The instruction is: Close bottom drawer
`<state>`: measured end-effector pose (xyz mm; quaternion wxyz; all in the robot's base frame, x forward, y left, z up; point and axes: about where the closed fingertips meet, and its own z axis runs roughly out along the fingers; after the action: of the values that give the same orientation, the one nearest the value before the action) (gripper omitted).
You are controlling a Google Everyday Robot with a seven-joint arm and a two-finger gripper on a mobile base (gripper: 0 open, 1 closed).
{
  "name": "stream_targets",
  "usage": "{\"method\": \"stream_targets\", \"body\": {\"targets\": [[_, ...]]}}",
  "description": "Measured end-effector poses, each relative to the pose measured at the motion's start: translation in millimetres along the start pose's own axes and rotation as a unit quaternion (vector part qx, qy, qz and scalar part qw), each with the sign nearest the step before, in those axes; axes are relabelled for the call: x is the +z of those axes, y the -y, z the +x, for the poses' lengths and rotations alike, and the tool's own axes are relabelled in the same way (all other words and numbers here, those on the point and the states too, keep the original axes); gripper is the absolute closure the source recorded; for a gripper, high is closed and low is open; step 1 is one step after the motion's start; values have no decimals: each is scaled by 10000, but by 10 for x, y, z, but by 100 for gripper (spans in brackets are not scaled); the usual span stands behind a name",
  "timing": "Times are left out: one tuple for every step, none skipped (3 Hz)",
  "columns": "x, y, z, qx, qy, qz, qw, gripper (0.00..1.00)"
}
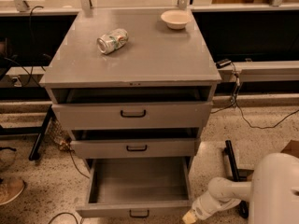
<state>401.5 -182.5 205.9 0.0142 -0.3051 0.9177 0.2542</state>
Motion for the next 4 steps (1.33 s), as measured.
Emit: {"method": "stream_targets", "body": {"targets": [[194,135,-176,-64,332,155,9993,100],[281,275,-450,-203,860,283,9957,100],[312,287,-470,-219,881,301,9954,100],[350,354,-581,-275,1039,396,9934,100]]}}
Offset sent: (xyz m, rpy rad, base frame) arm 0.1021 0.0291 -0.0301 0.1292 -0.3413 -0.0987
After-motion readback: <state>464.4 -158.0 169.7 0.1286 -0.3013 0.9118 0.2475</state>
